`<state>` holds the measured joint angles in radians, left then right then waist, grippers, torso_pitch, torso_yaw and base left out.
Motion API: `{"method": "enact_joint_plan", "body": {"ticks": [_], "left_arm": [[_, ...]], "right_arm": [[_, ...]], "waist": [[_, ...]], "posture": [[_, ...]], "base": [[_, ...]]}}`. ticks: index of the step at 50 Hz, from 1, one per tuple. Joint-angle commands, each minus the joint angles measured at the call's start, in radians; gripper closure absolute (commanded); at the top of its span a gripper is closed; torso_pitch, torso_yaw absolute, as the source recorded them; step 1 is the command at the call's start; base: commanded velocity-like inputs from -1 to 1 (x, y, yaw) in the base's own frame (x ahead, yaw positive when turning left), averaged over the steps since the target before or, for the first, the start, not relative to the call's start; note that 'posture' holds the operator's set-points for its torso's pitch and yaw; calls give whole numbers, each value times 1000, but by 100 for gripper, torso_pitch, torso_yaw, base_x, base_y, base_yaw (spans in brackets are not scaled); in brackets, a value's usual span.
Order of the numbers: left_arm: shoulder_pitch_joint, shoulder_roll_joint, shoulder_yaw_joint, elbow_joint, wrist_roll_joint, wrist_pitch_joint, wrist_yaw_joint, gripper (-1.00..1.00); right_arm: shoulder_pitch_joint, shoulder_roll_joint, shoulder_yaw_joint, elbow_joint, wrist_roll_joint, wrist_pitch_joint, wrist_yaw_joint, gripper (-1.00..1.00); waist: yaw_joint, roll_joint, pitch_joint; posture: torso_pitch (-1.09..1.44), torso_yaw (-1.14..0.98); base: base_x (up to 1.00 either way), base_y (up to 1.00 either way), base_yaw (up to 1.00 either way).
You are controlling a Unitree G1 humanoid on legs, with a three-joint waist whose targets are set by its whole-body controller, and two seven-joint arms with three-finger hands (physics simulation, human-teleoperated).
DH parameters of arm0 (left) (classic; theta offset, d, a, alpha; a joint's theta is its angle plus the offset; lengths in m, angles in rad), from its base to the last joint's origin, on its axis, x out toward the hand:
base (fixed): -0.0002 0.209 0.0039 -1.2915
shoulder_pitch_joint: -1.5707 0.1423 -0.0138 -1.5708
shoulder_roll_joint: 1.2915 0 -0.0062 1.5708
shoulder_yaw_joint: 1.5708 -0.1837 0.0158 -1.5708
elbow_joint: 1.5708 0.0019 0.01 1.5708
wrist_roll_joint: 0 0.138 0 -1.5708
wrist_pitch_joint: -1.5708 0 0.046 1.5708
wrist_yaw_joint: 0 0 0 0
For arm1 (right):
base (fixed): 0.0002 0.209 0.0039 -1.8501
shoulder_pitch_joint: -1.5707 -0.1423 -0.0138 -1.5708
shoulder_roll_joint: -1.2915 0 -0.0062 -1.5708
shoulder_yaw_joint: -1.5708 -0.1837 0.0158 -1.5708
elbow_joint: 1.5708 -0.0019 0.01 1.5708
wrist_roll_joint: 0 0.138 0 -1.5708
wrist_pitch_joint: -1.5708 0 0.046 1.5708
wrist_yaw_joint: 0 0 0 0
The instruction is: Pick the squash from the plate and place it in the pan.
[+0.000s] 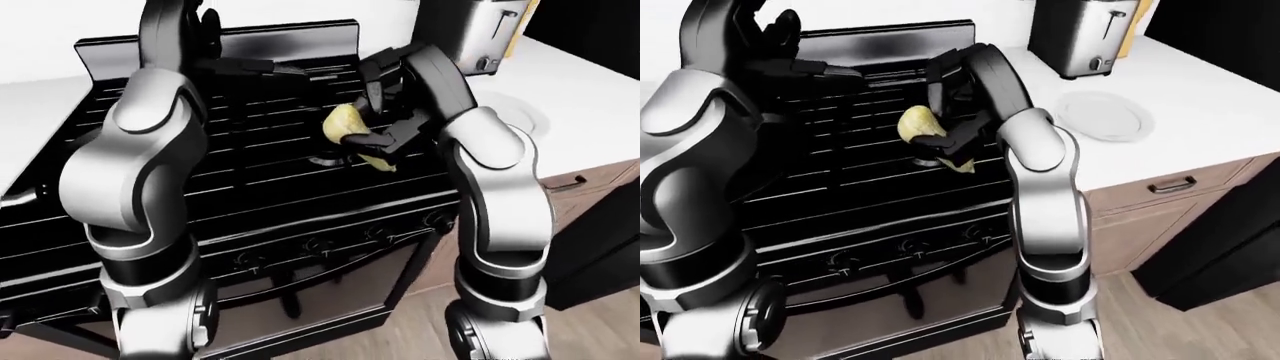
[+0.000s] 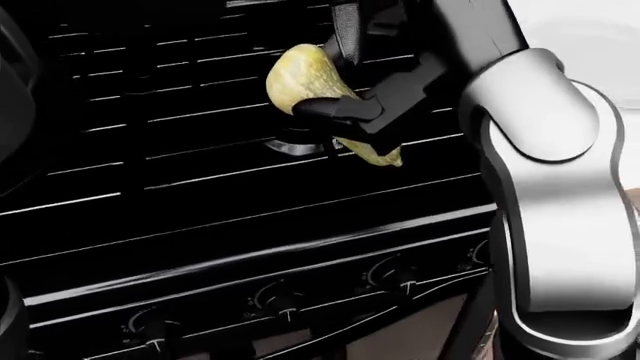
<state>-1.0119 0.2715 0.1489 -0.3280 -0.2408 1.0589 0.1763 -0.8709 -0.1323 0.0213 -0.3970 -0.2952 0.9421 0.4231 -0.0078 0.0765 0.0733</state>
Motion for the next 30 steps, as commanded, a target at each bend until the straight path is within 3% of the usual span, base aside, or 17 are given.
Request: {"method": "enact_joint_plan", "body": {"ticks": [1, 6, 17, 18, 19, 20, 22, 23, 24, 26, 28, 30], "left_arm": [[-33, 4, -1, -27, -2, -32, -2, -100], [-31, 4, -3, -25, -2, -34, -2, -100], [-33, 3, -4, -20, 2, -38, -4, -100], [-33, 3, -4, -21, 2, -38, -4, -100], [-33, 3, -4, -22, 2, -37, -4, -100], [-32, 3, -4, -23, 2, -36, -4, -100], [-32, 3, -3, -25, 2, -35, -4, -100], [-32, 3, -2, -27, 1, -34, -4, -100], [-32, 3, -2, -26, 1, -35, -4, -100], [-32, 3, -2, -30, 0, -32, -3, -100], [-31, 2, -3, -31, 0, -31, -3, -100], [-31, 3, -2, -28, 0, -34, -4, -100]], "right_arm": [[-54, -13, -46, -64, -5, -58, -37, 100], [-51, -16, -43, -62, 4, -63, -46, 100], [-48, -20, -30, -63, -6, -63, -38, 100], [-47, -20, -29, -62, -8, -64, -36, 100], [-46, -20, -29, -63, -9, -65, -35, 100], [-42, -18, -27, -62, -11, -68, -33, 100], [-42, -16, -25, -62, -16, -67, -29, 100], [-44, -16, -26, -66, -19, -64, -26, 100], [-44, -16, -27, -67, -20, -64, -25, 100], [-44, -15, -27, -67, -23, -64, -24, 100], [-46, -14, -28, -67, -25, -63, -23, 100], [-47, -13, -30, -67, -26, -63, -22, 100]], "waist": [[-12, 2, -39], [-11, -24, -32], [3, -37, -41], [4, -29, -61], [5, -30, -64], [6, -48, -53], [10, -88, -62], [10, -107, -49], [11, -146, -43], [4, -142, -44], [7, -133, -70], [16, -138, -63]], "posture": [[0, 0], [0, 0], [0, 0], [0, 0], [0, 0], [0, 0], [0, 0], [0, 0], [0, 0], [0, 0], [0, 0], [0, 0]], "base": [[0, 0, 0], [0, 0, 0], [0, 0, 0], [0, 5, 0], [0, 28, 0], [-22, 53, 0], [-52, 75, 0], [-71, 89, 0], [-71, 88, 0], [-71, 88, 0], [-70, 88, 0], [-71, 88, 0]]}}
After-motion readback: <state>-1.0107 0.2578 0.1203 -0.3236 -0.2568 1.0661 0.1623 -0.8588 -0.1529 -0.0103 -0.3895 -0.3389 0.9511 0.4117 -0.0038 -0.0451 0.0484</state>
